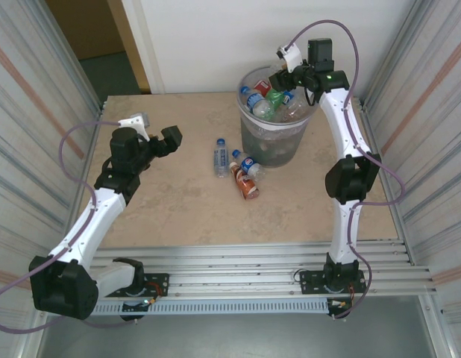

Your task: Put the plastic bottles in the bin

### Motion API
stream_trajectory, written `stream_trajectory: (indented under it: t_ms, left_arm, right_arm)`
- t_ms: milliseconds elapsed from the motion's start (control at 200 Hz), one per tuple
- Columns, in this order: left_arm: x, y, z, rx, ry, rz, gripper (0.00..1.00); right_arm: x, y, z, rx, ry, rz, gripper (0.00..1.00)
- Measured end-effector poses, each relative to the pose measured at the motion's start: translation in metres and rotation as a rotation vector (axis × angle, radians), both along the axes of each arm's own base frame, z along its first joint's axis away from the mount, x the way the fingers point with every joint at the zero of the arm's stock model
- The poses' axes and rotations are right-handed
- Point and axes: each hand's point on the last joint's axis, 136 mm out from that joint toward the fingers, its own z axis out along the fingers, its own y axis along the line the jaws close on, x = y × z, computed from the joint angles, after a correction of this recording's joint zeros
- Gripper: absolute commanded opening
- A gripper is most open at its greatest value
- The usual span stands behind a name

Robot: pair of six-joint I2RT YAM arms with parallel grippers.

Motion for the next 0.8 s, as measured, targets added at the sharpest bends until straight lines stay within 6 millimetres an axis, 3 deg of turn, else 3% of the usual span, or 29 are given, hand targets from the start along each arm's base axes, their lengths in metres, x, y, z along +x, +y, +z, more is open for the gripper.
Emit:
stream_trajectory:
  t_ms: [160,486,621,797]
  left_arm:
    - [0.000,-0.001,-0.001,0.000,0.004,-0.004,0.99]
    - [0.009,-0.005,0.001,0.002,0.022,-0.012,0.99]
    - [0.011,-0.014,-0.008,0.013,0.055,-0.027,0.99]
    - [0.015,-0.034,-0.021,0.047,0.102,-0.064,0.99]
  right_arm:
    - [0.004,-0.004,0.000,0.015,0.003,-0.022,0.57]
    - [0.002,-0.010,0.005,0.037,0.021,-0.080,0.87]
    - [-0.005,-0.015,0.024,0.055,0.006,-0.117,0.95]
    - [-0.028,-0.018,0.065,0.075,-0.042,-0.184,0.99]
